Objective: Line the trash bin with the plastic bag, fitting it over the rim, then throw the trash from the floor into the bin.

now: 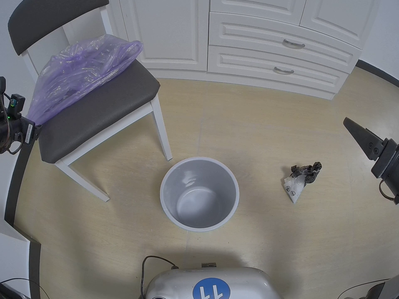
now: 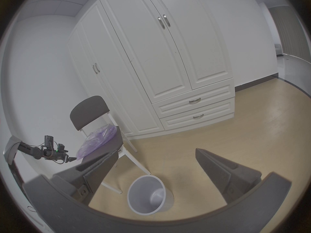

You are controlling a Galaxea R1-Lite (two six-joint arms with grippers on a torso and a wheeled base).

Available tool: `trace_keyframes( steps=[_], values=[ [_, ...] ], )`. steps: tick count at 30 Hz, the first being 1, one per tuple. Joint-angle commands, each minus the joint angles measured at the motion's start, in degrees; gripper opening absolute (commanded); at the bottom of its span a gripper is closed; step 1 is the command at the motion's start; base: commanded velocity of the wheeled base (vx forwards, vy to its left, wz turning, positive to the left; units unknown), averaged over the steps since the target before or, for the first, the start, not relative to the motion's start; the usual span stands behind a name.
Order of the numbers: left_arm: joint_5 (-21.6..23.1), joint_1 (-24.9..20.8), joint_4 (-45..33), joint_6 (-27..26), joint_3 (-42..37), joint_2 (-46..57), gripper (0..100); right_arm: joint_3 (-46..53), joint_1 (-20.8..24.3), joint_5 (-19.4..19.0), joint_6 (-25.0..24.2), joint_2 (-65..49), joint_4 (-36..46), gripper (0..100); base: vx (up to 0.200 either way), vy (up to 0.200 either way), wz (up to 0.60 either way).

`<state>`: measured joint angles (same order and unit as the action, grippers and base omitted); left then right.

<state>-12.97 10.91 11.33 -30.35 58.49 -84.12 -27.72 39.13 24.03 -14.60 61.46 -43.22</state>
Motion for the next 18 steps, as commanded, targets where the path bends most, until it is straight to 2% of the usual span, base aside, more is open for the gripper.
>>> trace_keyframes(
  steps=[1,10,18],
  values=[
    [0.2,0.4,1.4,0.0,1.2,-4.9,100,-0.1,0.4,0.1,-0.1,-0.2,0.0,100,0.000,0.000,0.00],
    [0.4,1.6,4.8,0.0,4.6,-8.9,100,0.0,4.1,1.0,-0.2,0.9,-5.9,100,0.000,0.000,0.00],
    [0.5,1.7,4.7,0.0,6.5,-8.7,100,0.0,6.0,2.3,-0.2,2.3,-6.2,100,0.000,0.000,0.00]
  ],
)
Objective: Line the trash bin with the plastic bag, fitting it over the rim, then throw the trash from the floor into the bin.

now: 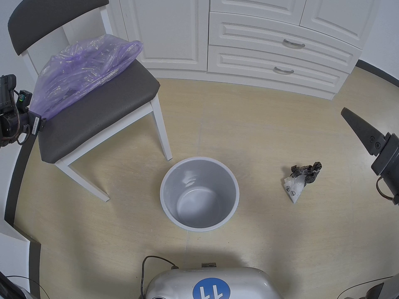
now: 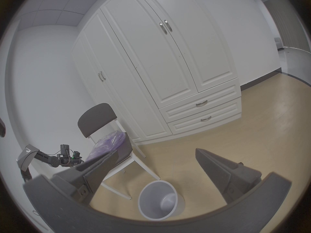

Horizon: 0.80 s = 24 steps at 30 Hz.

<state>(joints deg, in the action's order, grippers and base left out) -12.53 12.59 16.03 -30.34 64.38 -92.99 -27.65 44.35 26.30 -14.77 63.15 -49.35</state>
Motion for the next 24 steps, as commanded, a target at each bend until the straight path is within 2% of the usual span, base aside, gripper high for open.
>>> trace_keyframes(
  steps=[1,14,24],
  values=[
    [0.1,0.1,0.0,0.0,0.7,0.3,100,0.0,0.7,0.1,0.0,0.7,0.0,100,0.000,0.000,0.00],
    [-0.1,0.5,0.2,0.1,3.4,0.1,100,0.1,0.7,0.2,0.1,0.8,-1.2,100,0.000,0.000,0.00],
    [0.1,0.5,0.2,0.4,0.0,1.0,100,0.2,0.7,0.2,0.4,0.7,-1.5,100,0.000,0.000,0.00]
  ],
)
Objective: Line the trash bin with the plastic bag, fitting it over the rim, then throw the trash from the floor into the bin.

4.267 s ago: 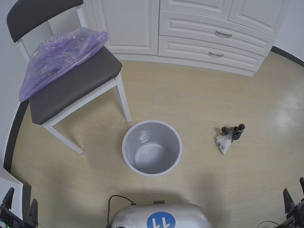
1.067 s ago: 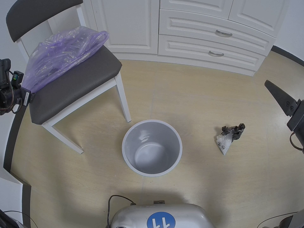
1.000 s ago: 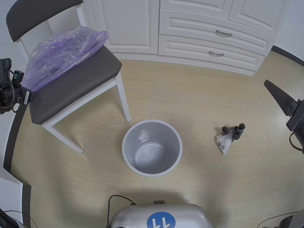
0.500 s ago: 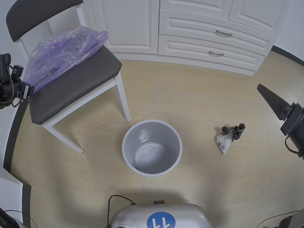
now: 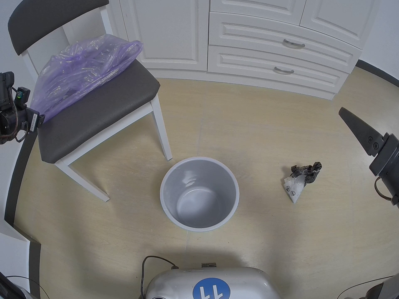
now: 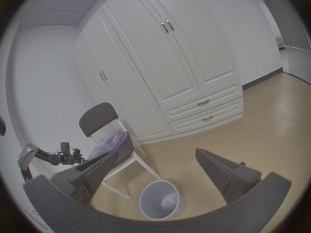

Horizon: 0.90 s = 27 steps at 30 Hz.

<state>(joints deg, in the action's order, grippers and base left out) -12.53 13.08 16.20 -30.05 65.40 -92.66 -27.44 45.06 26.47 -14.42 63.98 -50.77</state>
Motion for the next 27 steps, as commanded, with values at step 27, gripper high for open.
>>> trace_keyframes(
  steps=[27],
  values=[
    [-0.1,2.7,6.5,-0.1,-0.1,-4.2,100,-0.2,0.0,0.0,-0.1,-0.3,-0.2,100,0.000,0.000,0.00]
  ],
)
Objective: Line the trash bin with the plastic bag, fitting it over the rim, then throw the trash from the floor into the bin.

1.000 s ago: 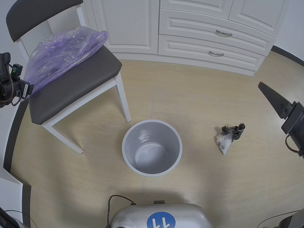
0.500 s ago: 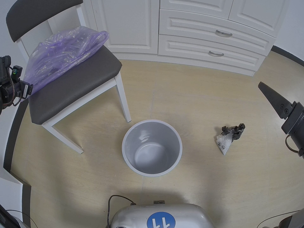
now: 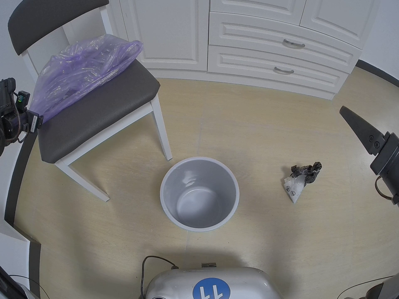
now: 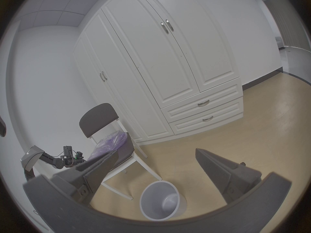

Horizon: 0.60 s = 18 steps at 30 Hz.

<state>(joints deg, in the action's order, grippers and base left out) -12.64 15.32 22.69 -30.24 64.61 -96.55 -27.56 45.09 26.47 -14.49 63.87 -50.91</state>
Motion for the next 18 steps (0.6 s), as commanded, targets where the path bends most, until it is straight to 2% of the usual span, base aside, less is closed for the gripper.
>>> trace_keyframes(
  steps=[1,12,16,17,18],
  values=[
    [0.0,0.6,0.0,0.1,0.9,-0.5,100,0.0,0.0,0.0,0.0,-0.1,-0.1,100,0.000,0.000,0.00],
    [-0.3,1.9,1.9,0.6,-0.8,-0.1,100,-0.3,0.0,0.0,0.2,-1.2,-0.1,100,0.000,0.000,0.00],
    [-0.5,1.9,16.8,1.2,-8.0,-0.7,100,-0.4,0.0,0.0,0.3,-2.3,-0.1,100,0.000,0.000,0.00],
    [-0.5,1.9,17.8,1.3,-8.4,-0.8,100,-0.4,0.0,0.0,0.3,-2.3,-0.1,100,0.000,0.000,0.00],
    [-0.8,1.9,23.3,1.3,-10.6,-2.1,100,-0.4,0.0,0.0,0.3,-2.3,-0.1,100,0.000,0.000,0.00]
  ],
)
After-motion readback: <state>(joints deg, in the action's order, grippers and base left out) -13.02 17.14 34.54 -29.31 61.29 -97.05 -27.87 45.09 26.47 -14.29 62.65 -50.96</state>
